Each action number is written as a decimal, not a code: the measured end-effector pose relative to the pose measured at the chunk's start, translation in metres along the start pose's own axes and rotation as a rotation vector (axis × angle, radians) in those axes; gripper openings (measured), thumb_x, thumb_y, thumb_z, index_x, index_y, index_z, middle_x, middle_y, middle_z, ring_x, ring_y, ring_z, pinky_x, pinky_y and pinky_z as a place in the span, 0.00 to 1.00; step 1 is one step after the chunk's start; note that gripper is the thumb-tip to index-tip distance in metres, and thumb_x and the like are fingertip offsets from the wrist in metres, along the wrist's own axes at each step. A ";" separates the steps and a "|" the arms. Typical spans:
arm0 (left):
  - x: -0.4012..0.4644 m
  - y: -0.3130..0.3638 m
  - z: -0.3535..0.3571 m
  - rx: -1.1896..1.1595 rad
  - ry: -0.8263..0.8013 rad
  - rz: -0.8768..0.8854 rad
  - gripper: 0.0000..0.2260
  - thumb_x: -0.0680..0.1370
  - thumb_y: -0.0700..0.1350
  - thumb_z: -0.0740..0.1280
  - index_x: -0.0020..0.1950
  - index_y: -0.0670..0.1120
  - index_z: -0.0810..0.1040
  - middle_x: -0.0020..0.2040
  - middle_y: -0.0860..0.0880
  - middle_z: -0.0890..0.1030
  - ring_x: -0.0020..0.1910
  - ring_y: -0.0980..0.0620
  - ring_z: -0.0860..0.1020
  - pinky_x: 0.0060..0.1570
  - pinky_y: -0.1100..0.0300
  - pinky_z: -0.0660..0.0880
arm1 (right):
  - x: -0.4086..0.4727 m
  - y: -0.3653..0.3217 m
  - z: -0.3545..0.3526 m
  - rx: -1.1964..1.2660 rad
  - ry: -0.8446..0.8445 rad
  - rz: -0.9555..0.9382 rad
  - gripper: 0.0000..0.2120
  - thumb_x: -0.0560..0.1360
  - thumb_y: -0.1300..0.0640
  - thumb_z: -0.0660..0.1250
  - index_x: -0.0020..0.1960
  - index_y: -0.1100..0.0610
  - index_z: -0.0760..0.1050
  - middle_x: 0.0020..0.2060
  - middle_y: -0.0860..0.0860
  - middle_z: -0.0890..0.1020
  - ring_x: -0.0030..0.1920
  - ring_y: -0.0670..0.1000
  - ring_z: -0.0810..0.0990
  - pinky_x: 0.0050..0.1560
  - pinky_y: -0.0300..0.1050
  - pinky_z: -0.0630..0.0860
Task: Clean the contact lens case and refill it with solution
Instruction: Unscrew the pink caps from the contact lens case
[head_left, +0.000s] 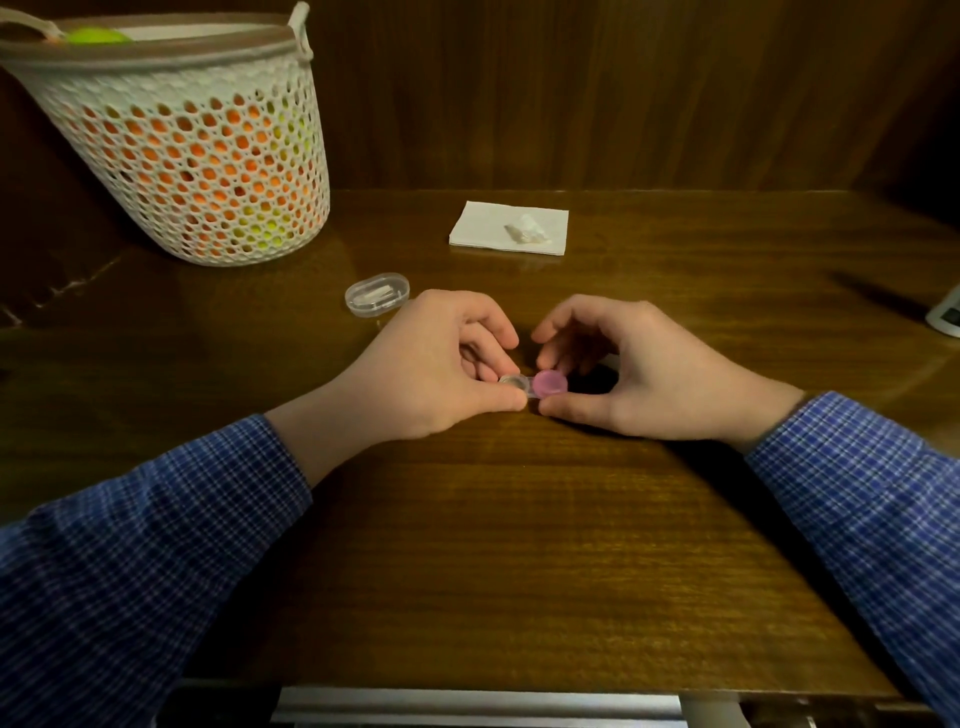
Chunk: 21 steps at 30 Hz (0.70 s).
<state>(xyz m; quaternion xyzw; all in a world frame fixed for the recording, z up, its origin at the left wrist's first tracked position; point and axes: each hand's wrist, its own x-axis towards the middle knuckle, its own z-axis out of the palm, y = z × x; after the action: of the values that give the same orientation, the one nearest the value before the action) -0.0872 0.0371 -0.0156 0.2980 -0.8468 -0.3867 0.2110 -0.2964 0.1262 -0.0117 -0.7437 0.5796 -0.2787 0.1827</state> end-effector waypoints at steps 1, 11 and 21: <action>0.000 0.000 0.000 0.003 0.001 0.002 0.18 0.69 0.43 0.83 0.54 0.54 0.81 0.44 0.60 0.87 0.42 0.59 0.86 0.41 0.68 0.81 | 0.000 -0.001 0.001 -0.032 0.025 0.010 0.25 0.68 0.46 0.79 0.61 0.48 0.76 0.48 0.41 0.83 0.50 0.39 0.82 0.48 0.34 0.80; 0.001 -0.001 0.000 0.009 0.002 0.004 0.18 0.69 0.43 0.83 0.54 0.53 0.81 0.43 0.60 0.87 0.42 0.59 0.86 0.42 0.66 0.82 | 0.000 -0.001 -0.002 0.052 -0.012 -0.003 0.16 0.71 0.55 0.79 0.56 0.50 0.76 0.47 0.43 0.84 0.49 0.42 0.84 0.49 0.42 0.83; 0.001 -0.001 0.000 0.006 -0.004 -0.011 0.18 0.69 0.43 0.83 0.54 0.52 0.81 0.43 0.60 0.87 0.42 0.59 0.86 0.41 0.68 0.81 | 0.001 0.001 0.001 0.059 0.004 -0.002 0.14 0.71 0.54 0.79 0.52 0.49 0.77 0.47 0.43 0.84 0.49 0.42 0.83 0.49 0.39 0.82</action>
<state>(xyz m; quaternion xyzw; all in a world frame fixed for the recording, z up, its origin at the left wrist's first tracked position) -0.0878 0.0365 -0.0161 0.3024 -0.8468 -0.3859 0.2063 -0.2965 0.1253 -0.0126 -0.7379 0.5709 -0.2972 0.2032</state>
